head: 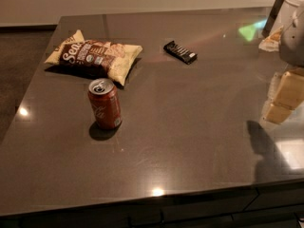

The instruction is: Pick brown chip bag

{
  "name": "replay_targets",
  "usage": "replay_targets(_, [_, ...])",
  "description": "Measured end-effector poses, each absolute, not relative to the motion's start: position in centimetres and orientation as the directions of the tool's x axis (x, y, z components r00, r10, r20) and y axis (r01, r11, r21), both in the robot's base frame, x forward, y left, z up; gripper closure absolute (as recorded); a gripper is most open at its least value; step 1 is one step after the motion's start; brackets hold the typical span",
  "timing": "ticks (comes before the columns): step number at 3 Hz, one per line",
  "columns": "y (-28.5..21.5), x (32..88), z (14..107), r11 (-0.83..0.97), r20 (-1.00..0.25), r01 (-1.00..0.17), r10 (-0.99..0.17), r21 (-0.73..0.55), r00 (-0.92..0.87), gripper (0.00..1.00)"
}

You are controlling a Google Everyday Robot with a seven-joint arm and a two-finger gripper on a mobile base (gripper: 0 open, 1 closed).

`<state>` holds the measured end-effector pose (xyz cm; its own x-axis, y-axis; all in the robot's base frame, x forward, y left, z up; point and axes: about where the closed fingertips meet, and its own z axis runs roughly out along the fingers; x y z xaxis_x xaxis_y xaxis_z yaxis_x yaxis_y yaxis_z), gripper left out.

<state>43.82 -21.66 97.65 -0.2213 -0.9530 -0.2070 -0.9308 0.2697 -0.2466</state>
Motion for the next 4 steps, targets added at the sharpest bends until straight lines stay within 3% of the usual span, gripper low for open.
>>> replay_targets(1, [-21.5,44.3,97.8,0.277,-0.206,-0.928,-0.951,-0.249,-0.228,0.0])
replay_targets(4, [-14.8,56.0,97.2,0.338,-0.406,-0.901,-0.889,-0.273,-0.211,0.0])
